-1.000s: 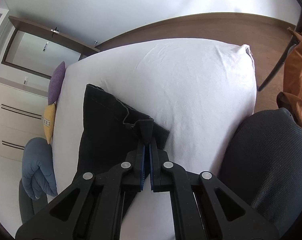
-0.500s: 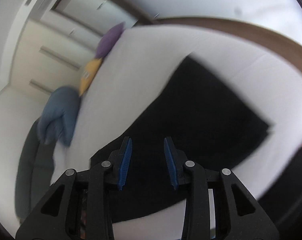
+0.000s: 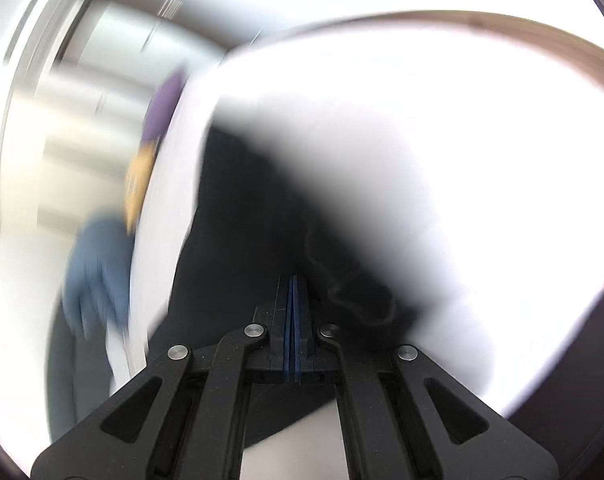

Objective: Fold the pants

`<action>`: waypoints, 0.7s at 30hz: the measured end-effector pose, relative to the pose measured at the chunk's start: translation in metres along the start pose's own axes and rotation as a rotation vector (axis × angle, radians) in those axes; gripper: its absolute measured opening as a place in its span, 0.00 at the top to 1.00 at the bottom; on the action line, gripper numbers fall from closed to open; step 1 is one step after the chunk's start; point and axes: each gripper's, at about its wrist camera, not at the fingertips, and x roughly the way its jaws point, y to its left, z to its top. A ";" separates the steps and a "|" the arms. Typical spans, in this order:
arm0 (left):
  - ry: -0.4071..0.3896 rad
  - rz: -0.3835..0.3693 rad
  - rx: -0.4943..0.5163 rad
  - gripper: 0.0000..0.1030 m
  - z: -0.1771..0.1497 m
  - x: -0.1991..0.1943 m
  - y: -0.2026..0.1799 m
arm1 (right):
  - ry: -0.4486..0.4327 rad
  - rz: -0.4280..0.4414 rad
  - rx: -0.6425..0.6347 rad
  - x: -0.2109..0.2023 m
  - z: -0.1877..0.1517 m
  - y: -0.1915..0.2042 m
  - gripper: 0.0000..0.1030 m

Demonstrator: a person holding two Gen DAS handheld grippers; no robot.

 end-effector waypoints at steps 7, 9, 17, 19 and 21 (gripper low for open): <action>-0.056 -0.036 -0.036 0.20 0.040 -0.016 -0.003 | 0.042 0.141 -0.148 0.014 0.000 0.100 0.95; -0.047 -0.044 -0.042 0.28 0.054 -0.011 -0.007 | 0.169 0.238 -0.256 0.058 -0.024 0.149 0.95; 0.113 -0.043 0.066 0.68 0.096 0.066 -0.022 | 0.493 0.227 -0.303 0.218 -0.088 0.200 0.95; 0.107 -0.057 0.047 0.72 0.101 0.070 -0.018 | 0.472 0.174 -0.250 0.229 -0.083 0.168 1.00; 0.107 -0.053 0.018 0.89 0.105 0.072 -0.008 | 0.383 0.187 -0.184 0.214 -0.052 0.140 1.00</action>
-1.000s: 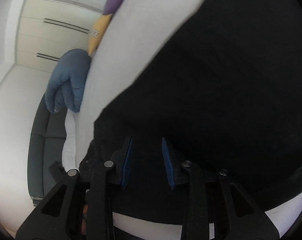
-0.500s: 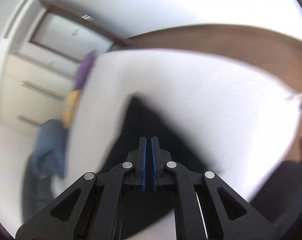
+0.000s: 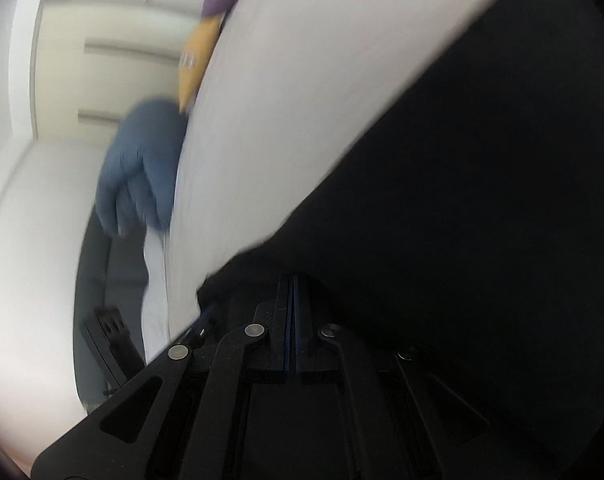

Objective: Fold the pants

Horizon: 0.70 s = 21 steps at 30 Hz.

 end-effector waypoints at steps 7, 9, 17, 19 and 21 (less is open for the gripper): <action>-0.009 -0.055 -0.042 0.95 0.003 -0.001 0.030 | -0.360 -0.093 0.132 -0.134 0.094 -0.078 1.00; -0.035 -0.030 -0.050 0.95 -0.001 -0.011 0.034 | -0.429 -0.124 0.163 -0.161 0.116 -0.090 1.00; -0.108 -0.022 -0.004 0.79 -0.051 -0.052 -0.011 | -0.334 -0.038 0.034 -0.166 0.084 -0.038 1.00; -0.038 -0.029 0.013 0.77 -0.066 -0.033 -0.023 | -0.187 0.024 -0.057 -0.113 0.054 -0.004 1.00; -0.042 -0.055 -0.021 0.78 -0.080 -0.028 -0.012 | -0.024 0.002 -0.126 -0.056 0.028 0.009 1.00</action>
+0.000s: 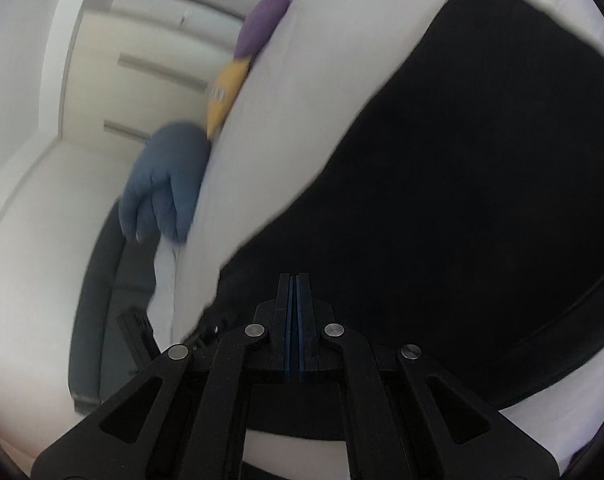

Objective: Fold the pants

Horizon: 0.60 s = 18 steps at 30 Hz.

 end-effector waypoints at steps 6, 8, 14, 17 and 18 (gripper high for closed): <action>-0.018 0.083 -0.091 0.90 -0.012 -0.036 0.072 | -0.021 -0.082 0.050 0.015 0.007 -0.043 1.00; -0.028 0.122 -0.145 0.92 -0.015 -0.047 0.104 | -0.063 -0.107 0.094 0.000 0.017 -0.057 1.00; -0.096 0.191 -0.238 0.87 -0.016 -0.085 0.145 | -0.077 -0.150 0.101 -0.015 0.022 -0.043 1.00; -0.073 0.211 -0.201 0.84 -0.023 -0.078 0.156 | 0.013 -0.063 0.015 0.003 0.008 -0.018 1.00; -0.060 0.204 -0.206 0.84 -0.025 -0.075 0.164 | 0.048 -0.049 -0.021 0.016 0.005 -0.010 1.00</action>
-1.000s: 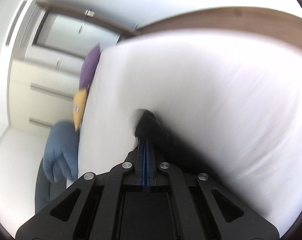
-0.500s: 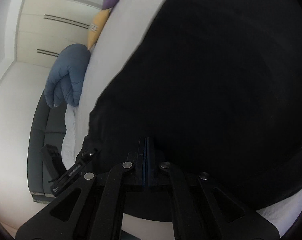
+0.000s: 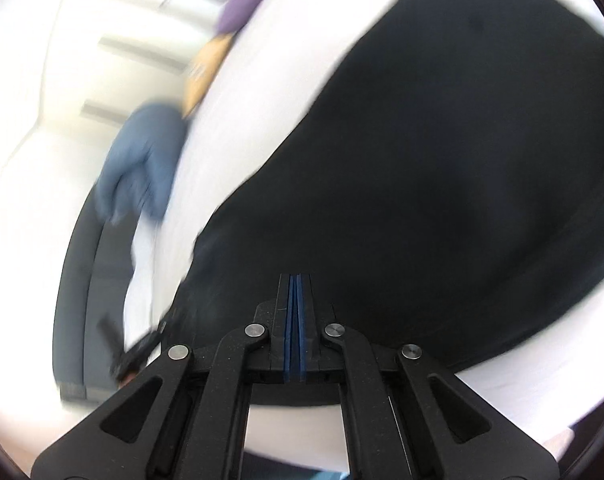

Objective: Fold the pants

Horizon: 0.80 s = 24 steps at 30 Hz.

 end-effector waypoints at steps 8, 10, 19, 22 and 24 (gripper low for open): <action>-0.003 -0.102 -0.027 0.94 0.030 0.031 0.027 | -0.052 -0.054 0.050 0.008 0.019 -0.029 1.00; -0.011 -0.142 -0.083 0.94 0.030 0.033 0.037 | -0.130 -0.088 0.118 -0.035 0.020 -0.058 1.00; -0.055 -0.014 0.114 0.49 0.026 -0.004 -0.056 | -0.038 -0.032 0.007 -0.043 0.007 -0.027 0.93; 0.048 0.029 0.160 0.49 0.021 0.038 -0.069 | 0.069 -0.010 -0.044 0.002 0.002 -0.017 0.93; 0.017 0.008 0.159 0.49 0.018 0.041 -0.066 | 0.086 -0.012 -0.008 0.014 -0.002 -0.027 0.98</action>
